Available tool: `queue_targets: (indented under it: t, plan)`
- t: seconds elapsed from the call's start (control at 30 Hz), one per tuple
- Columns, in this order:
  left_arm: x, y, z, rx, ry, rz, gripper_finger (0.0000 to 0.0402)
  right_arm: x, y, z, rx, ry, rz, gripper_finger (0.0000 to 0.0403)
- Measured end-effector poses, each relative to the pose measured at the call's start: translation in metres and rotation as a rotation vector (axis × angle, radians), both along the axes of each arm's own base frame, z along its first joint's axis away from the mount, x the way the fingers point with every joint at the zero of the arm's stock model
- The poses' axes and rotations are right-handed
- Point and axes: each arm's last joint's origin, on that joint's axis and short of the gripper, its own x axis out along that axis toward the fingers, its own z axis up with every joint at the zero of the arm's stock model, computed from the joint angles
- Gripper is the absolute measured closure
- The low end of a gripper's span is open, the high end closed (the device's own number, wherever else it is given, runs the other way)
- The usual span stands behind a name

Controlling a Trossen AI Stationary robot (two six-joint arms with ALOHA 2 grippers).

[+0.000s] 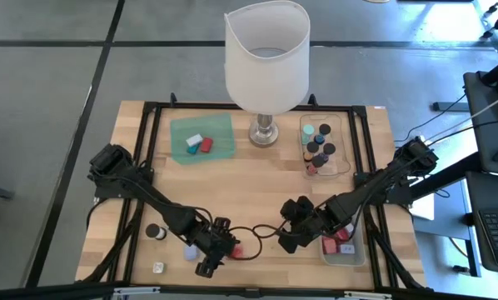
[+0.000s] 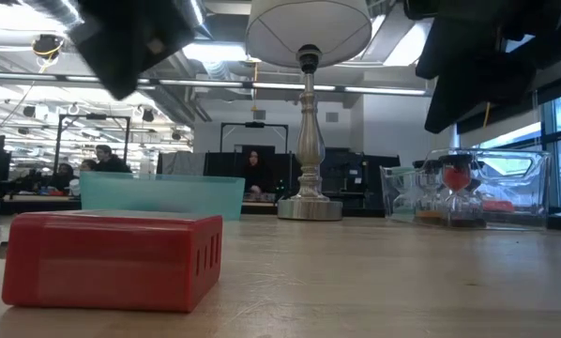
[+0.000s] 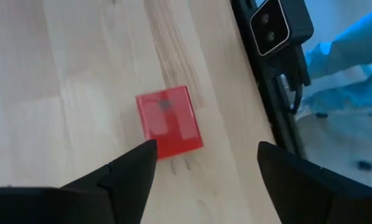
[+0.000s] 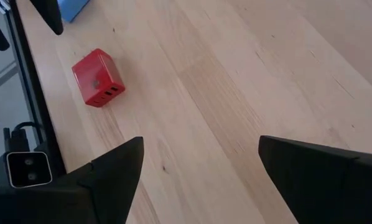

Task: Pick & Place Office items
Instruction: Put the red charger adapter into the gray bin

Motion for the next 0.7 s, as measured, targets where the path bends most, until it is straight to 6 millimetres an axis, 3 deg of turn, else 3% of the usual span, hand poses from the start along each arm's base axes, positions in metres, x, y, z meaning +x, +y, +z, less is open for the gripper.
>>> queue_targets:
  t: [0.23,0.7]
  plan:
    - [0.008,0.005,0.000,0.098,-0.091,-0.096,0.0115,0.000,0.000,0.000,0.005,-0.001,-0.005,0.0083]
    - [0.030,-0.006,-0.048,0.069,-0.075,-0.013,0.0116,-0.001,0.001,0.000,0.039,0.023,0.022,0.0083]
